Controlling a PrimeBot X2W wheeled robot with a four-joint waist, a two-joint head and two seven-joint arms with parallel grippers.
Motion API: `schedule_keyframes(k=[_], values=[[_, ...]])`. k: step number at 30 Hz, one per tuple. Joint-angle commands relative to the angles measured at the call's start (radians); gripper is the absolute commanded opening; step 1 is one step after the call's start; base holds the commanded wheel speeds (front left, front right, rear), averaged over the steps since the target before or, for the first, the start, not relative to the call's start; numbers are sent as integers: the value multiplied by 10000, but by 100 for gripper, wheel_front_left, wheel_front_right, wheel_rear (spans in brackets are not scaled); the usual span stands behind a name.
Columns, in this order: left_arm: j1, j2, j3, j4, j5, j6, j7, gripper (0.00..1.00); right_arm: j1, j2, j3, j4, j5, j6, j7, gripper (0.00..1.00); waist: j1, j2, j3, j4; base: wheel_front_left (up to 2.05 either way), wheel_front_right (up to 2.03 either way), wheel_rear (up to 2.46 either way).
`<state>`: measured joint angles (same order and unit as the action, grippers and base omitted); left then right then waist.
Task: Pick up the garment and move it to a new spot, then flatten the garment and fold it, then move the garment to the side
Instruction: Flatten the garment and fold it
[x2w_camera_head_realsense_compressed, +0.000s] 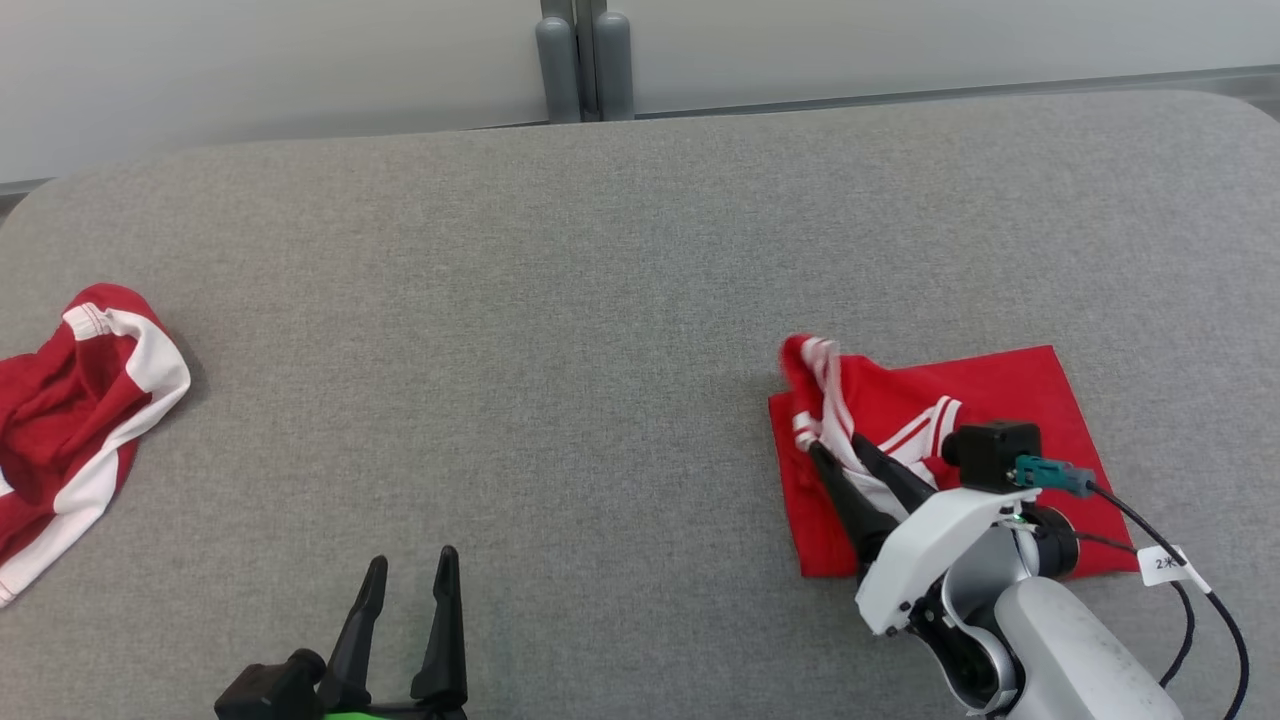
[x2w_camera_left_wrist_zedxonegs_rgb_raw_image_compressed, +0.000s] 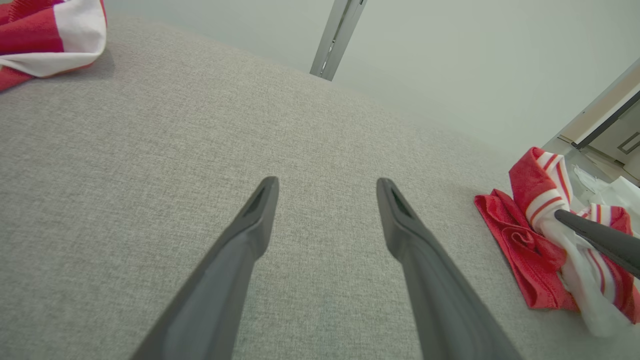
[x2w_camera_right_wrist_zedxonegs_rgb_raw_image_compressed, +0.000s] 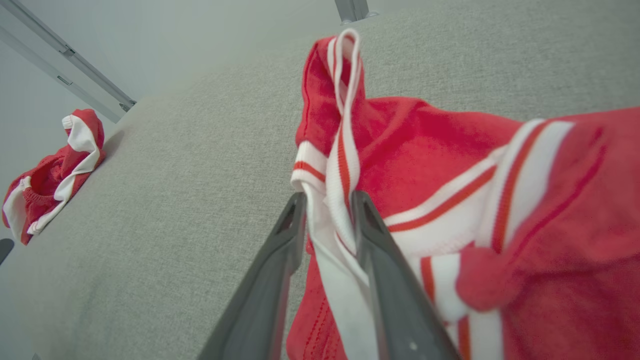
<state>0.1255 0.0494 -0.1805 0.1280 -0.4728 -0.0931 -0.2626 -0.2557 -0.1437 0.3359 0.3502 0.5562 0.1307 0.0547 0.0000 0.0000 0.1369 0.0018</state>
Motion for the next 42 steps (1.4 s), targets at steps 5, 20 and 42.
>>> schedule_keyframes(k=[5, 20, 42], values=[[157, 28, 69, 23, -58, 98, -28, 100, 290, -300, 805, -1235, 178, -3, -413, 100, 0, 0, -60, 86, 0, 0, 0], [735, 28, 231, -17, -95, 233, -28, 100, 1818, -1660, -2301, -1498, -1200, -4, -2671, 45, 0, 0, -877, -354, 0, 0, 0], [281, 28, 147, 232, 21, 166, -28, 100, -146, -1360, 658, 2937, -881, -4, -3191, 0, 0, 0, -411, 440, 0, 0, 0]])
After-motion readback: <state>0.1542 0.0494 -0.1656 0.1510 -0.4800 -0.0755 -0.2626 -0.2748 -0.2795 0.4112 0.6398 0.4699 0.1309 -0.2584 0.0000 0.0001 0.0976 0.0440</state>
